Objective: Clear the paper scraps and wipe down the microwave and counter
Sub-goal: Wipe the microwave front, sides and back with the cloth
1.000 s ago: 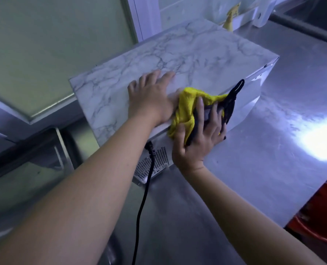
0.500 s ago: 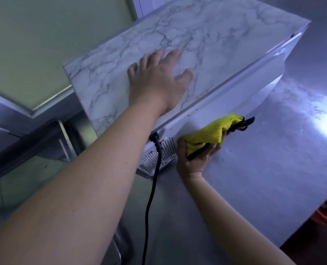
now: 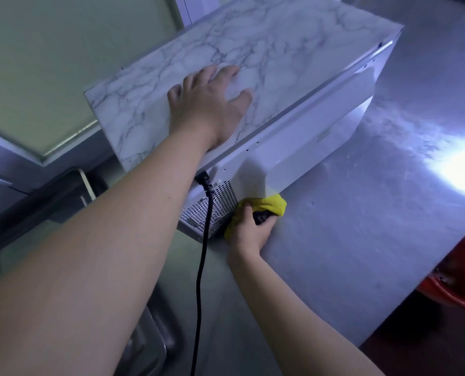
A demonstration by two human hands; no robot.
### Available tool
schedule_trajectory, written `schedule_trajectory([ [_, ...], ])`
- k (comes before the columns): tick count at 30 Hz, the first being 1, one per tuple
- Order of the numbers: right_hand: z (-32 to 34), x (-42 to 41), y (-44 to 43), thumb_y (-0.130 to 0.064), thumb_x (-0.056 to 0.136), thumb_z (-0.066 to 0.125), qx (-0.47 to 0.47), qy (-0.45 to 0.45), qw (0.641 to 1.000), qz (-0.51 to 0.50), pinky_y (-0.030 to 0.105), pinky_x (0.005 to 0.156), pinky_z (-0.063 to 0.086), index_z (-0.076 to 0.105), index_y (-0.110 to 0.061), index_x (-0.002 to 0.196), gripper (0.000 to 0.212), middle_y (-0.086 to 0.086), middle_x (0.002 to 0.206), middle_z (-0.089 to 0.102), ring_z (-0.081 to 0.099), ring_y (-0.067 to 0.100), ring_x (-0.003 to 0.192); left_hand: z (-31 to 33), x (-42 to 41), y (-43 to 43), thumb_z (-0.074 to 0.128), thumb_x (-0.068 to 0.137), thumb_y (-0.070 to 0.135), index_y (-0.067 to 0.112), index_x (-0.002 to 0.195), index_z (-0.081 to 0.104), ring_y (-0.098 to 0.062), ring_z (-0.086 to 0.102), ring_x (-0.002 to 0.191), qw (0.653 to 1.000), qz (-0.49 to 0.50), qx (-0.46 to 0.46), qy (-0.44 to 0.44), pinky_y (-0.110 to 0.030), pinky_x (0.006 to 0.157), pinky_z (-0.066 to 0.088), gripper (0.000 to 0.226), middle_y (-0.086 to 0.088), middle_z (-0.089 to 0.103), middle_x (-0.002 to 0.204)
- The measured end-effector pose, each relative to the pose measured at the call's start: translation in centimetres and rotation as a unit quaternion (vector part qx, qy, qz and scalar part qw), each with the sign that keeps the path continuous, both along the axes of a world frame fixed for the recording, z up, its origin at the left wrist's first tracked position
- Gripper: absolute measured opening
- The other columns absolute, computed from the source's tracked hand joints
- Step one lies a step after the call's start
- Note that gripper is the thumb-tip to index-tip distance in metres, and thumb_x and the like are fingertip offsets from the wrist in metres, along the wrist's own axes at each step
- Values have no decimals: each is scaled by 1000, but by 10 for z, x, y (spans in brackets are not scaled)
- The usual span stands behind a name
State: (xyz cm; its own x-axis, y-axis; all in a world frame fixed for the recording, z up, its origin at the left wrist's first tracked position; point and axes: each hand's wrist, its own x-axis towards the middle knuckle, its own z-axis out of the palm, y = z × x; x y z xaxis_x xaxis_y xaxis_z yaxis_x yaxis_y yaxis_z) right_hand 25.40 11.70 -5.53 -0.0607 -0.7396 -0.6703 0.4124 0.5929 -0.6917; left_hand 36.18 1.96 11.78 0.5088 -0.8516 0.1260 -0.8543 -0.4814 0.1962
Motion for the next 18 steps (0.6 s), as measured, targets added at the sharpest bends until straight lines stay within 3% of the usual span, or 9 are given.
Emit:
schedule_trajectory([
  [4, 7, -35, -10, -17, 92, 68, 18, -38, 996, 77, 28, 79, 54, 61, -23, 121, 29, -5, 103, 69, 65, 14, 92, 1, 0, 0, 32, 86, 68, 46, 143, 38, -16, 24, 143, 1000, -3, 1, 2, -44, 114, 13, 61, 10, 31, 157],
  [9, 30, -87, -4, -20, 92, 69, -11, -98, 984, 147, 44, 93, 56, 71, -21, 101, 10, 9, 108, 73, 71, 22, 96, 3, 0, 0, 37, 82, 68, 46, 138, 45, -16, 31, 140, 1000, 5, -13, 19, -43, 114, 16, 60, 12, 39, 153],
  [11, 50, -105, -5, -21, 92, 67, -74, -104, 980, 153, 43, 93, 55, 70, -21, 106, 14, 8, 110, 74, 70, 23, 101, 6, -1, 1, 46, 80, 61, 44, 133, 53, -14, 38, 136, 997, 13, -46, 54, -40, 115, 21, 56, 13, 46, 147],
  [14, 94, -120, -12, -20, 90, 67, -242, -85, 952, 169, 27, 81, 55, 69, -22, 110, 20, -5, 97, 72, 66, 10, 90, 15, 2, 12, 56, 84, 42, 33, 127, 63, -15, 46, 133, 979, 27, -105, 171, -32, 115, 29, 44, 7, 54, 142],
  [16, 124, -123, -21, -18, 89, 63, -350, -79, 916, 177, 23, 70, 51, 68, -28, 103, 18, -7, 86, 65, 59, 8, 79, 15, 7, 27, 53, 92, 38, 32, 135, 57, -18, 40, 139, 988, 13, -64, 143, -31, 117, 26, 43, 3, 46, 151],
  [18, 147, -120, -32, -14, 89, 62, -427, -70, 886, 165, 25, 65, 47, 65, -30, 94, 17, -6, 79, 56, 52, 10, 73, 12, 17, 48, 39, 97, 49, 41, 146, 40, -18, 26, 147, 998, 10, 19, 61, -37, 119, 15, 49, 5, 29, 160],
])
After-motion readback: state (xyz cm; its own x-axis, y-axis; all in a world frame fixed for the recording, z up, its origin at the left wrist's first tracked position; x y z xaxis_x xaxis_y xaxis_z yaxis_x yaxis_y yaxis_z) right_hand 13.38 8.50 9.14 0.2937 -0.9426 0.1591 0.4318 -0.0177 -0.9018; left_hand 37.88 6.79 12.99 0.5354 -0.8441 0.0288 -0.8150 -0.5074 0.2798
